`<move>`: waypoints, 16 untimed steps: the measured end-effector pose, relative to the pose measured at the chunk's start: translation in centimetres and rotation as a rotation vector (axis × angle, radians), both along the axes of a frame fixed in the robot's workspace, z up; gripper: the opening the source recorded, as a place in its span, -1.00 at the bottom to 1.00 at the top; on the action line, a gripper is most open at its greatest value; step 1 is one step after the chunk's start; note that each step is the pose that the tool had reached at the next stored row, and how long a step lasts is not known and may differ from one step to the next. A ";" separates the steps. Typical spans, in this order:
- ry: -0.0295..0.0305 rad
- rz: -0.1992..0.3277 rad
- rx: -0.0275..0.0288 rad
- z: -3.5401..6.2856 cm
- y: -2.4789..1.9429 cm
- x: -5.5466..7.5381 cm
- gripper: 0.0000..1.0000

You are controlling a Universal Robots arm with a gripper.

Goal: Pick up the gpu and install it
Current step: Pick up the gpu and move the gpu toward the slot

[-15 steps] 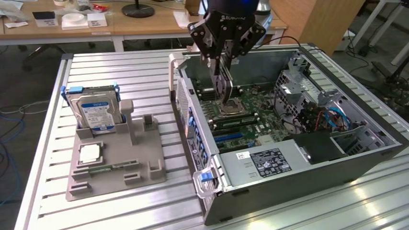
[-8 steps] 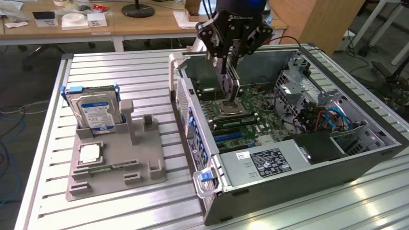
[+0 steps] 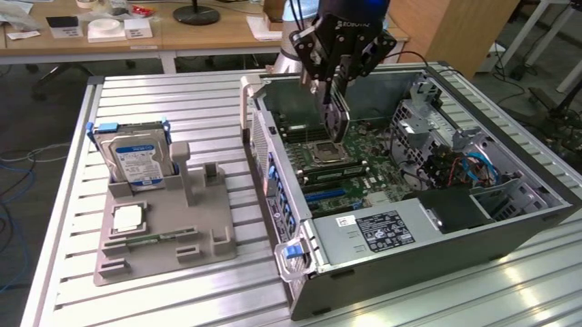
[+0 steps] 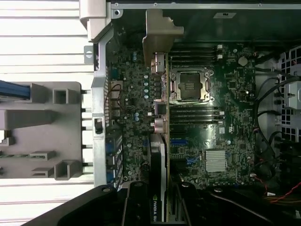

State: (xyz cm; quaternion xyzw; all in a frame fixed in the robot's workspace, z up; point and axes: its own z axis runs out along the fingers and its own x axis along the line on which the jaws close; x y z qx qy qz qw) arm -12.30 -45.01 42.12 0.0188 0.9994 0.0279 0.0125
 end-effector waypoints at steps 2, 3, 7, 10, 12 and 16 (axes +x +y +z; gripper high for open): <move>0.0000 0.000 0.0000 0.00 0.04 0.3 -0.46; 0.0000 0.000 0.0000 0.00 0.06 0.5 -0.46; 0.0000 0.000 0.0000 0.00 0.14 1.3 -0.46; 0.0000 0.000 0.0001 0.00 0.19 2.0 -0.46; 0.0000 0.000 0.0001 0.00 0.22 2.5 -0.46; 0.0000 0.000 0.0000 0.00 0.28 3.3 -0.46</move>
